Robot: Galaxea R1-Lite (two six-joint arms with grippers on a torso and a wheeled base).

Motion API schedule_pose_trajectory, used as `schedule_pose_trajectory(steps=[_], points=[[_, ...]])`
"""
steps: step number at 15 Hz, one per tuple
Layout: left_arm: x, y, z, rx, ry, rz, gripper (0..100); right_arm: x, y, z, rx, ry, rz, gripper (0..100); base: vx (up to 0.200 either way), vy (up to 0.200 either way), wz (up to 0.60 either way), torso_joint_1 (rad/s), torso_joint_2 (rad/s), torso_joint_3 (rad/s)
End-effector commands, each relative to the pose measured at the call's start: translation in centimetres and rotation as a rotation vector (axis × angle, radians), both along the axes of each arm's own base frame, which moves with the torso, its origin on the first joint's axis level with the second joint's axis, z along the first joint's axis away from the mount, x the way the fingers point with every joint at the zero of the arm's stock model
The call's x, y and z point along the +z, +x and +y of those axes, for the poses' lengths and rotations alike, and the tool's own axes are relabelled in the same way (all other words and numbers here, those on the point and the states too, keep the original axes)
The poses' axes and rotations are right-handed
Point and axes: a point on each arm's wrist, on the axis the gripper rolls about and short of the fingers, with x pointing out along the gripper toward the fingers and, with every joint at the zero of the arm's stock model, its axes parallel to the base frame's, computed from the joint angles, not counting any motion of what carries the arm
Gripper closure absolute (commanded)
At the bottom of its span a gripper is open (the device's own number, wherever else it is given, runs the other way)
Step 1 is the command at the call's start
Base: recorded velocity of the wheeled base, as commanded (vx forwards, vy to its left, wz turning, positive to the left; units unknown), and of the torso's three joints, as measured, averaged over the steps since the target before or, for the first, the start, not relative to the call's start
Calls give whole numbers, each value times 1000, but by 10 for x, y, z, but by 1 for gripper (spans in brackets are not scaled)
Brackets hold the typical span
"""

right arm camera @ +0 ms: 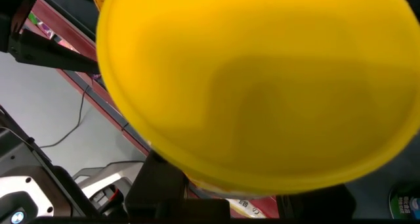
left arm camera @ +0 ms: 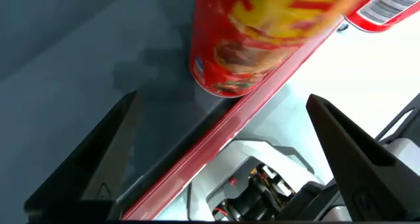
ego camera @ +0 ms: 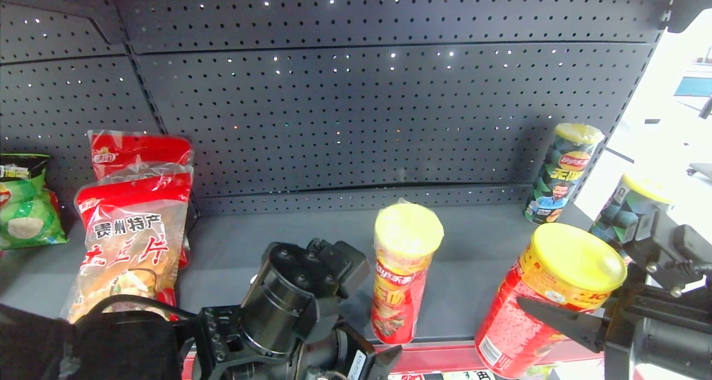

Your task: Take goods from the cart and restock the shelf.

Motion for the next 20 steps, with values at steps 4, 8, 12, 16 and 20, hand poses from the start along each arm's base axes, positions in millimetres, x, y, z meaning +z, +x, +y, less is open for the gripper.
schedule_pose_trajectory(steps=[4, 8, 12, 16, 20], points=[[-7, 0, -1, -1, 20, 14, 0, -1, 0, 0, 3, -2, 3, 100, 0, 0, 0, 0, 0, 0], [-6, 3, -9, -9, 9, 8, 0, -1, -1, 0, 3, -2, 3, 100, 0, 0, 0, 0, 0, 0], [-4, 3, -21, -30, -5, 2, 0, -1, -1, 0, 3, -2, 3, 100, 0, 0, 0, 0, 0, 0], [-4, -4, -26, -50, -13, 9, 0, -1, -1, 0, 3, -2, 3, 100, 0, 0, 0, 0, 0, 0], [-3, -6, -27, -50, -22, 12, 0, -1, -1, 0, 1, -2, 3, 100, 0, 0, 0, 0, 0, 0]])
